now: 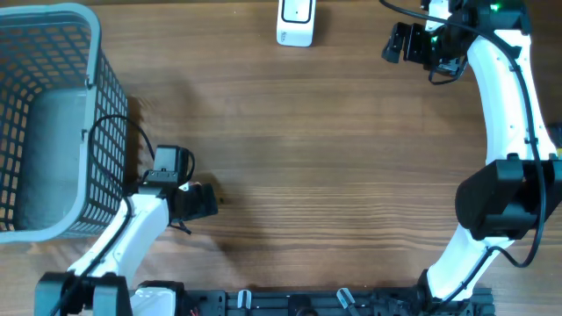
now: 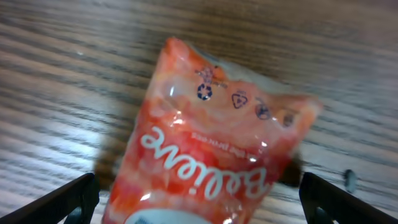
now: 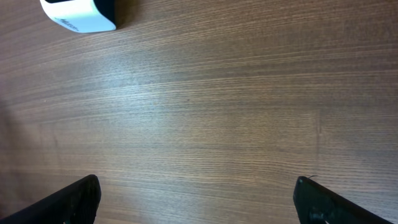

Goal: Scan the item barcode
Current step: 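Lower the left gripper onto the red tissue pack and grasp it, then lift the tissue pack with the left gripper and carry it toward centre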

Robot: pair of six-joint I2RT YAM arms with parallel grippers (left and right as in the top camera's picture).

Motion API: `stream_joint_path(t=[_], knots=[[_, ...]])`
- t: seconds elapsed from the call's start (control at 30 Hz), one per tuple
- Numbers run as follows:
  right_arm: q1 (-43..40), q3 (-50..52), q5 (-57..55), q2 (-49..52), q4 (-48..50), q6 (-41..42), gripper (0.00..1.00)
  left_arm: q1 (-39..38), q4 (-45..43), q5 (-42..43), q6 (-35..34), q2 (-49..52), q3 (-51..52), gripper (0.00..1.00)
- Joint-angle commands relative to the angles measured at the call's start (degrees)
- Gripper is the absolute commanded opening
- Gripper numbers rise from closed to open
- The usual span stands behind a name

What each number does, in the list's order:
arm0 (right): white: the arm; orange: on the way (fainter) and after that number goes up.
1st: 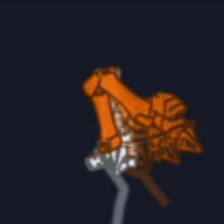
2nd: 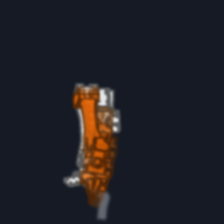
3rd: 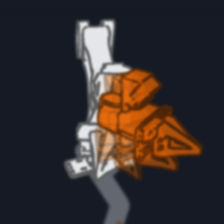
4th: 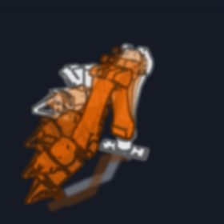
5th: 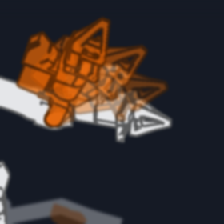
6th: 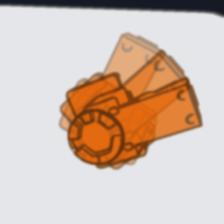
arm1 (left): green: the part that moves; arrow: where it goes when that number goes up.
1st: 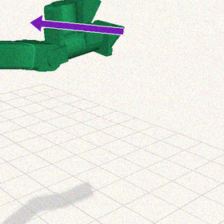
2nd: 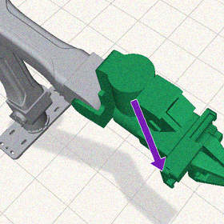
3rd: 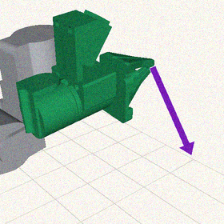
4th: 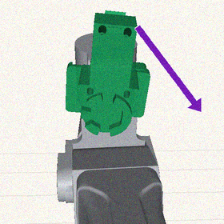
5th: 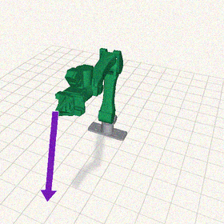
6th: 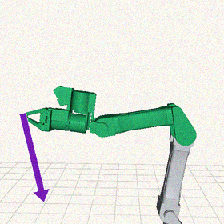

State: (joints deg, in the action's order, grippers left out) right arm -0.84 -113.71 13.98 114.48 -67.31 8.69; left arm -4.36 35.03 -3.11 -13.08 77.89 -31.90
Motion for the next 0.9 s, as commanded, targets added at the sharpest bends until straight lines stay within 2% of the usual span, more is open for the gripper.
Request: stream_joint_path(t=[0.0, 0.07, 0.1, 0.13, 0.17, 0.2, 0.23, 0.37, 0.47, 0.53, 0.63, 0.87], knots=[[-0.1, -0.1, 0.7, 0.1, 0.2, -1.2, 1.0, 0.4, -0.9, 0.7, 0.9, 3.2, 1.0, 1.0], [-0.1, -0.1, 0.7, 0.1, 0.3, -1.2, 1.0, 0.4, -1.3, 0.7, 0.9, 3.9, 1.0, 0.96], [-0.1, -0.1, 0.7, 0.1, 0.3, -1.2, 1.0, 0.4, -1.4, 0.7, 0.9, 4.0, 1.0, 0.9], [-0.1, -0.1, 0.7, 0.1, 0.4, -1.2, 1.0, 0.4, -1.4, 0.7, 0.9, 3.9, 1.0, 0.77], [-0.1, -0.1, 0.7, 0.1, 0.4, -1.2, 1.0, 0.4, -1.4, 0.7, 0.9, 3.9, 1.0, 0.55], [-0.1, -0.1, 0.7, 0.1, 0.4, -1.2, 1.0, 0.4, -1.4, 0.7, 0.9, 3.9, 1.0, 0.46], [-0.1, -0.1, 0.7, 0.1, 0.4, -1.2, 1.0, 0.4, -1.5, 0.7, 0.9, 3.9, 1.0, 0.43], [-0.1, -0.1, 0.7, 0.1, 0.4, -1.2, 1.0, 0.4, -1.7, 0.7, 0.9, 3.9, 0.8, 0.44], [-0.1, -0.1, 0.7, 0.1, 0.5, -1.2, 1.0, 0.4, -1.6, 1.1, 0.7, 3.9, 0.0, 0.56], [-0.1, -0.1, 0.7, 0.1, 0.5, -1.2, 1.0, 0.4, -1.6, 1.2, 0.7, 3.9, -0.9, 0.55], [-0.1, -0.1, 0.7, 0.1, 0.6, -1.2, 1.0, 0.4, -1.2, 3.0, 0.7, 3.9, -3.0, 0.46], [-0.1, -0.1, 0.6, 0.1, 0.7, -1.2, 1.0, 0.4, -2.0, 14.3, 0.7, 3.9, -5.9, 0.4]])
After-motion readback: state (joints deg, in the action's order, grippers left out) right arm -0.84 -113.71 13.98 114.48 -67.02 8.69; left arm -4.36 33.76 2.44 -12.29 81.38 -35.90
